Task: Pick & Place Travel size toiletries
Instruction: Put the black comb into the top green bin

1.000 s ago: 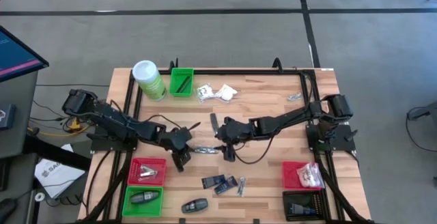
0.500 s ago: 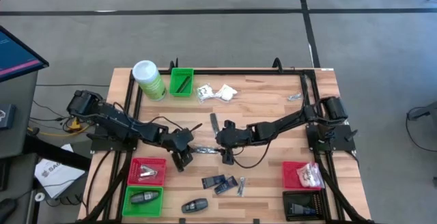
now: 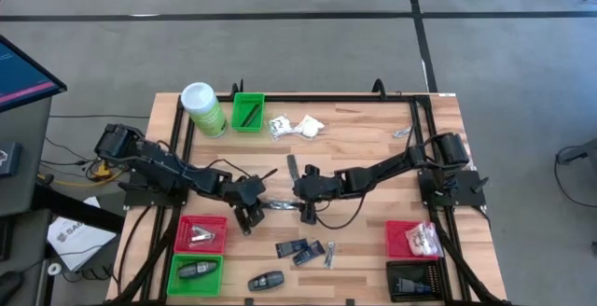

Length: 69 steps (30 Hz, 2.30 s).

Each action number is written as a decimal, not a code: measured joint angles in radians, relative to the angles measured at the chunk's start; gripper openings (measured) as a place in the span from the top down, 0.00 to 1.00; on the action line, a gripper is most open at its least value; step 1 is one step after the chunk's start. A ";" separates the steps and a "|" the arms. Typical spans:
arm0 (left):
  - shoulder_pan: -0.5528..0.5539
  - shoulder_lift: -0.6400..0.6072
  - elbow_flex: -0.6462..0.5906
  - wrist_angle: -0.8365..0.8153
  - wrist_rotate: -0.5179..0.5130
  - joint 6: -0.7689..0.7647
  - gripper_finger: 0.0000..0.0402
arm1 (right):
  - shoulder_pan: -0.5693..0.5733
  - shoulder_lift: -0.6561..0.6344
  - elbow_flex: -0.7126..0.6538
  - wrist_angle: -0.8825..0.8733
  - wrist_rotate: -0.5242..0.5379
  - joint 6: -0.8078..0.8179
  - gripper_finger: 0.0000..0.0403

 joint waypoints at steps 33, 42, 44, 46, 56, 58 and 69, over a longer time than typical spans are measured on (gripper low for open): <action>-0.015 -0.058 -0.003 0.050 -0.091 0.005 1.00 | -0.003 0.000 -0.001 -0.020 -0.027 0.112 0.42; -0.015 0.000 -0.003 0.056 -0.045 0.002 1.00 | -0.001 0.000 -0.001 -0.021 -0.027 0.112 0.42; -0.015 0.014 -0.003 0.058 -0.035 0.001 1.00 | -0.001 0.000 -0.001 -0.022 -0.027 0.112 0.42; -0.015 0.024 -0.003 0.058 -0.033 0.001 1.00 | -0.001 0.000 -0.001 -0.023 -0.027 0.112 0.42; -0.015 0.068 0.003 0.072 -0.012 -0.004 1.00 | -0.001 0.000 -0.001 -0.029 -0.034 0.128 0.42; -0.015 0.068 0.003 0.072 -0.010 -0.005 1.00 | -0.001 0.005 -0.001 -0.033 -0.055 0.162 0.42; -0.023 0.042 -0.004 0.082 -0.015 0.002 1.00 | -0.002 0.034 0.008 -0.041 -0.055 0.269 0.42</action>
